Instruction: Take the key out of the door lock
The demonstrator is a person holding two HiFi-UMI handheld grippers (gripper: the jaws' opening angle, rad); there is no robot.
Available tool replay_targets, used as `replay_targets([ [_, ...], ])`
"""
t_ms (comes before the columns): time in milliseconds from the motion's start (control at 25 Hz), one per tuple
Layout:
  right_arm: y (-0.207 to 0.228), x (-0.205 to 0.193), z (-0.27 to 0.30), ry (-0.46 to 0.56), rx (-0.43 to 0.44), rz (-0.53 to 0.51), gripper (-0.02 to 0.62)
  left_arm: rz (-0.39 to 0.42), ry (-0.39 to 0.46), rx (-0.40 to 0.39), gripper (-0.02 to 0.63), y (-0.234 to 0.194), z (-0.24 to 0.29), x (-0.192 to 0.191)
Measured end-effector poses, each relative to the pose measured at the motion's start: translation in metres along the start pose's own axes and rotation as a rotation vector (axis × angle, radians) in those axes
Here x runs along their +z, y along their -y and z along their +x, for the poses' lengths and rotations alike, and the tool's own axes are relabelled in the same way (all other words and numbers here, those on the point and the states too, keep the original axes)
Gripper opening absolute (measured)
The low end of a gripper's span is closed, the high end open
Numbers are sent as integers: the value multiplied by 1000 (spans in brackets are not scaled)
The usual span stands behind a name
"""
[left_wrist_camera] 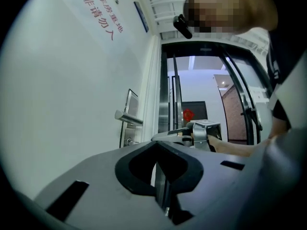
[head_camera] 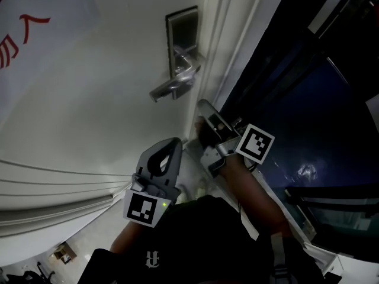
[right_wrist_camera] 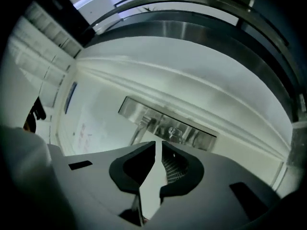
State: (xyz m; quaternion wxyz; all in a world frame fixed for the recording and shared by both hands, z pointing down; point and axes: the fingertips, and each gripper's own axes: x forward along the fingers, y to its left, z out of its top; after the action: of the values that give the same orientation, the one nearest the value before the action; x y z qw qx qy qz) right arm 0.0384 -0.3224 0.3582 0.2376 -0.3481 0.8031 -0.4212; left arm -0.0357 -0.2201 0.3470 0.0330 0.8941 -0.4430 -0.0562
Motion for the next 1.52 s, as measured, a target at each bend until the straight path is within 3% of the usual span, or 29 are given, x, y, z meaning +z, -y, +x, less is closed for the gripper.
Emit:
replay_targets([
  [160, 31, 8, 15, 14, -65, 197, 54, 12, 7, 35, 6, -6, 6, 5],
  [400, 42, 6, 42, -30, -33, 319, 78, 26, 16, 77, 6, -11, 13, 11],
  [880, 45, 2, 74, -68, -4, 391, 80, 32, 5, 128, 6, -21, 16, 13],
  [1080, 41, 4, 75, -72, -16, 343, 29, 27, 2, 130, 6, -22, 16, 12],
  [1520, 41, 3, 72, -57, -35, 345, 23, -2, -6, 112, 6, -16, 25, 12],
])
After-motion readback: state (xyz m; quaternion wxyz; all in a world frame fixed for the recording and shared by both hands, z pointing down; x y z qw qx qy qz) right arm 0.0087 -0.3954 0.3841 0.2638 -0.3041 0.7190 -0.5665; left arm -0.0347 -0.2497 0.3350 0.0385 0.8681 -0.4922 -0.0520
